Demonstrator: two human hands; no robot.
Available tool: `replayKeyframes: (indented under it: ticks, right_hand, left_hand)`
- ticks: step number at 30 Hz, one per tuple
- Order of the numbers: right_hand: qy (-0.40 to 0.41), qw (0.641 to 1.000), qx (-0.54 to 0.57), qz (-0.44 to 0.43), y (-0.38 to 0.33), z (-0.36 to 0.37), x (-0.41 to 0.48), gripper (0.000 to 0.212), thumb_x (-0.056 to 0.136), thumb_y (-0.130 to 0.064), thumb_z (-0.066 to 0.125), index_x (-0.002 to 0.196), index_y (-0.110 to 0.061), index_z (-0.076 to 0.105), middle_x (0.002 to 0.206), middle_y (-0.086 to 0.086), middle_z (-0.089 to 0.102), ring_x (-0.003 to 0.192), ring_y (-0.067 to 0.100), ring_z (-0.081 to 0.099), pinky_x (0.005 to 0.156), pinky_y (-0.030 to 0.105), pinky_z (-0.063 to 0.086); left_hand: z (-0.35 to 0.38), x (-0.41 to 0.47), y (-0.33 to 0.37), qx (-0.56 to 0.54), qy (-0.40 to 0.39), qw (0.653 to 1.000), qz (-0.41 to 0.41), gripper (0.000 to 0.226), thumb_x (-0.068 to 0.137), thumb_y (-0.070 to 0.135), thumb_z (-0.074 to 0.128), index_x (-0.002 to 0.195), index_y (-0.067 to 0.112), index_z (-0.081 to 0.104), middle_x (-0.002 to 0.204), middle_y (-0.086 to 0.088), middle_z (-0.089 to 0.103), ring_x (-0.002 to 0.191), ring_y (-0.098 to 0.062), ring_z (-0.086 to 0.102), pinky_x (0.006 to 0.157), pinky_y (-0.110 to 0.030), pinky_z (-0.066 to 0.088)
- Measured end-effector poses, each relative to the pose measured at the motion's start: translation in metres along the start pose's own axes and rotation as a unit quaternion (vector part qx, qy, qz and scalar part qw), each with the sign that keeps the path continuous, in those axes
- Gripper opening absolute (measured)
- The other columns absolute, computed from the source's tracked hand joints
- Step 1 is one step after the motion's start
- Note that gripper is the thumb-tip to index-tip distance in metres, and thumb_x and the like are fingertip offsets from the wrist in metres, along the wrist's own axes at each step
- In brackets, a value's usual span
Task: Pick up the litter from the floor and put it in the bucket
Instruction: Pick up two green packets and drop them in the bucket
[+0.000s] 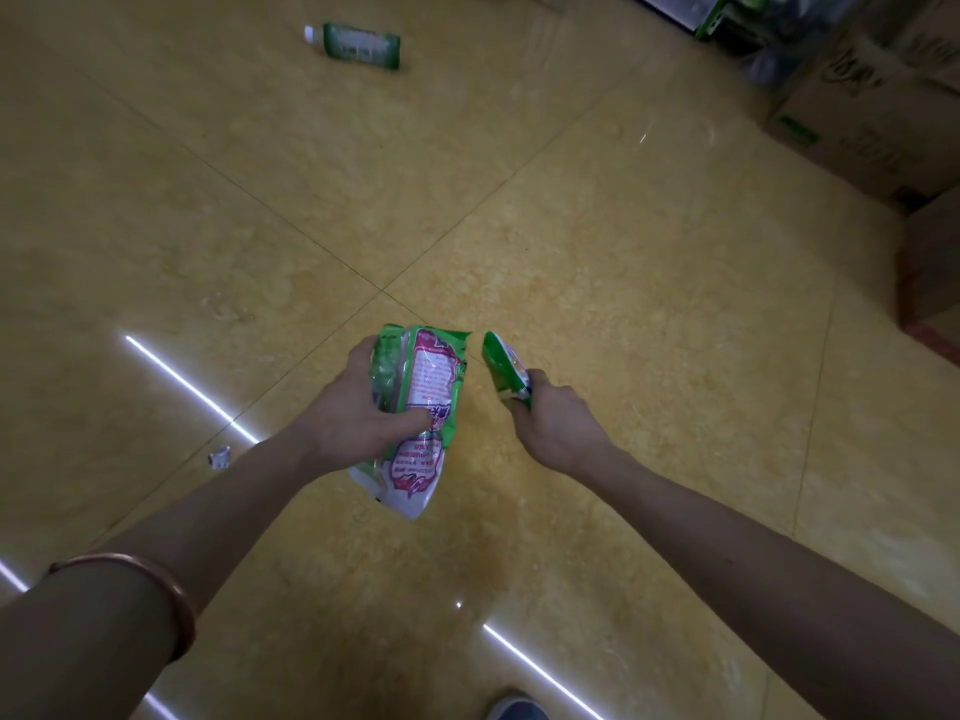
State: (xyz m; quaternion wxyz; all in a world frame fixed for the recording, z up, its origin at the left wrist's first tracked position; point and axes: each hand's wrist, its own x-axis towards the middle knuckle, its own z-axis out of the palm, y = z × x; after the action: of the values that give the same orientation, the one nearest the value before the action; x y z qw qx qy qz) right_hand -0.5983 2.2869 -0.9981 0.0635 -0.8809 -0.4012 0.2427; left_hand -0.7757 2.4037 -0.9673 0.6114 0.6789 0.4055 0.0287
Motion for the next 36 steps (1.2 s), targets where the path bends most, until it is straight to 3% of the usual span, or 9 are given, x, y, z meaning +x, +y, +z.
replayKeyframes:
  ticks: [3, 6, 13, 19, 23, 29, 32, 36]
  right_hand:
    - [0.003, 0.999, 0.021, -0.035, -0.035, -0.035, -0.029, 0.033, 0.099, -0.026, 0.038, 0.128, -0.011, 0.040, 0.103, 0.017, 0.064, 0.079, 0.032, 0.053, 0.066, 0.033, 0.037]
    - [-0.011, 0.998, 0.034, -0.052, -0.069, -0.079, -0.069, 0.033, 0.099, -0.027, 0.039, 0.129, -0.012, 0.040, 0.098, 0.013, 0.064, 0.074, 0.027, 0.051, 0.063, 0.032, 0.037]
    - [-0.046, 0.992, 0.038, -0.114, -0.169, -0.200, -0.162, 0.036, 0.097, -0.027, 0.045, 0.131, -0.015, 0.042, 0.099, 0.015, 0.065, 0.089, 0.038, 0.059, 0.070, 0.036, 0.042]
    - [-0.088, 0.971, 0.050, -0.216, -0.286, -0.296, -0.230, 0.030, 0.097, -0.029, 0.045, 0.124, -0.016, 0.045, 0.074, 0.003, 0.061, 0.070, 0.029, 0.062, 0.062, 0.034, 0.045]
    - [-0.153, 0.942, 0.043, -0.295, -0.365, -0.331, -0.283, 0.035, 0.097, -0.029, 0.045, 0.131, -0.019, 0.043, 0.069, -0.005, 0.059, 0.070, 0.024, 0.064, 0.065, 0.036, 0.049]
    - [-0.255, 0.875, 0.001, -0.412, -0.465, -0.319, -0.382, 0.036, 0.097, -0.024, 0.045, 0.133, -0.020, 0.043, 0.069, -0.005, 0.060, 0.070, 0.023, 0.066, 0.068, 0.041, 0.054]
    - [-0.289, 0.843, -0.023, -0.453, -0.512, -0.294, -0.433, 0.037, 0.097, -0.025, 0.045, 0.134, -0.023, 0.042, 0.071, -0.007, 0.060, 0.070, 0.021, 0.065, 0.065, 0.034, 0.049]
    - [-0.309, 0.808, -0.048, -0.500, -0.569, -0.251, -0.497, 0.038, 0.097, -0.026, 0.047, 0.134, -0.023, 0.042, 0.068, -0.007, 0.059, 0.066, 0.021, 0.063, 0.061, 0.033, 0.046]
  left_hand:
    - [-0.020, -0.030, 0.019, -0.032, 0.022, 0.999, -0.010, 0.089, 0.081, 0.014, 0.071, 0.146, 0.021, 0.011, 0.087, 0.019, 0.055, 0.063, 0.010, 0.060, 0.051, -0.008, 0.045]
    - [-0.042, -0.073, 0.046, -0.060, 0.038, 0.997, -0.028, 0.091, 0.080, 0.016, 0.071, 0.147, 0.022, 0.011, 0.090, 0.019, 0.054, 0.076, 0.004, 0.059, 0.062, -0.017, 0.046]
    - [-0.123, -0.213, 0.140, -0.111, 0.108, 0.987, -0.041, 0.085, 0.081, 0.015, 0.071, 0.145, 0.024, 0.015, 0.096, 0.022, 0.056, 0.069, 0.015, 0.062, 0.065, -0.017, 0.049]
    - [-0.199, -0.352, 0.214, -0.176, 0.216, 0.958, -0.065, 0.089, 0.081, 0.016, 0.071, 0.147, 0.023, 0.012, 0.100, 0.018, 0.058, 0.072, 0.010, 0.064, 0.066, -0.018, 0.052]
    - [-0.231, -0.459, 0.246, -0.223, 0.306, 0.921, -0.088, 0.085, 0.083, 0.010, 0.068, 0.146, 0.020, 0.012, 0.099, 0.013, 0.057, 0.065, 0.014, 0.062, 0.055, -0.006, 0.048]
    - [-0.235, -0.630, 0.215, -0.294, 0.451, 0.830, -0.147, 0.093, 0.073, 0.022, 0.077, 0.145, 0.027, 0.018, 0.109, 0.013, 0.063, 0.086, 0.000, 0.067, 0.080, -0.031, 0.055]
    - [-0.233, -0.702, 0.188, -0.315, 0.516, 0.778, -0.172, 0.082, 0.081, 0.012, 0.071, 0.143, 0.028, 0.021, 0.104, 0.015, 0.061, 0.082, 0.002, 0.066, 0.075, -0.029, 0.054]
    - [-0.249, -0.777, 0.152, -0.309, 0.577, 0.737, -0.169, 0.085, 0.083, 0.016, 0.069, 0.146, 0.032, 0.014, 0.100, 0.022, 0.056, 0.073, 0.011, 0.064, 0.060, -0.013, 0.051]
